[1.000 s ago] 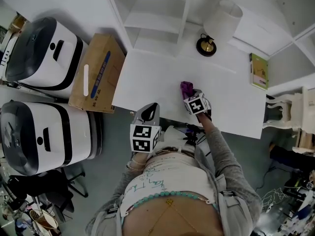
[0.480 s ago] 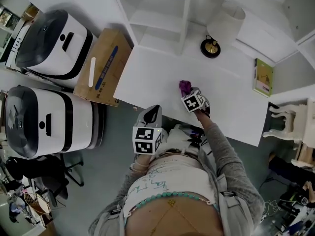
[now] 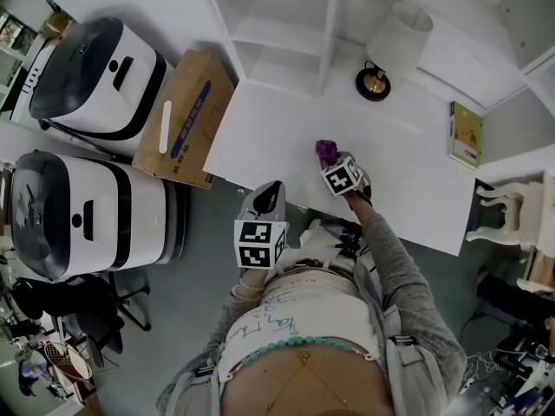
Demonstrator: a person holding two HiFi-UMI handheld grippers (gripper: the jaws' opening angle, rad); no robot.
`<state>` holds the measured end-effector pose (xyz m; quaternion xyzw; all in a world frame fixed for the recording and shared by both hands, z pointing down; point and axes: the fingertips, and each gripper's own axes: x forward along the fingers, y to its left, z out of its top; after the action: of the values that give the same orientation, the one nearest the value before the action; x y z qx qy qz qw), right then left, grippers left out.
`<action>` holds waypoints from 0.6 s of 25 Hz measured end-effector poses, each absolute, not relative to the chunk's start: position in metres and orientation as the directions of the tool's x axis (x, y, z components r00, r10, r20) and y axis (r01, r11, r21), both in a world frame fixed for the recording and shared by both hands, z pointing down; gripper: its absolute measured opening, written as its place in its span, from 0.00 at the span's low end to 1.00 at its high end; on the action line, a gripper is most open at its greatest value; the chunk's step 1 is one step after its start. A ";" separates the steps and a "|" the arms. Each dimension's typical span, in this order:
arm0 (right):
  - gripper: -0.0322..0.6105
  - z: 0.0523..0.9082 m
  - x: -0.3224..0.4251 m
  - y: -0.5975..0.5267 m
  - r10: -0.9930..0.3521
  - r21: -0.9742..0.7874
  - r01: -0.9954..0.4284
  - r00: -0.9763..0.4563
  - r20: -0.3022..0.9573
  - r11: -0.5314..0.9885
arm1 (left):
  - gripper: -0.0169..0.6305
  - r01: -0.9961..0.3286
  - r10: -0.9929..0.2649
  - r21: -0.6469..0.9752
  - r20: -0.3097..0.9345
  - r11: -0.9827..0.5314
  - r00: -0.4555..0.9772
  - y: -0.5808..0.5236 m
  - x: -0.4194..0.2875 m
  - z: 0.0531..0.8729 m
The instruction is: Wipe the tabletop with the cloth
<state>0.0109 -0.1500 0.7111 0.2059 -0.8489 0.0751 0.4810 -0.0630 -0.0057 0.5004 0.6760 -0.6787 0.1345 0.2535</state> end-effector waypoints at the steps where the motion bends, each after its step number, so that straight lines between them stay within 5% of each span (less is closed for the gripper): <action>1: 0.17 0.711 0.008 -0.149 -0.280 0.071 -0.427 -0.451 0.848 0.901 | 0.03 -0.987 -0.849 0.157 0.526 0.035 0.054 -0.007 -0.066 0.499; 15: 0.17 0.710 -0.028 -0.134 -0.320 0.063 -0.520 -0.422 0.848 0.852 | 0.03 -0.977 -0.824 0.171 0.531 -0.124 0.197 -0.012 -0.110 0.500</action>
<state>-0.0283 -0.1340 0.7096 0.2511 -0.8365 0.1052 0.4755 -0.1103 -0.0123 0.5002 0.7332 -0.6142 0.1555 0.2470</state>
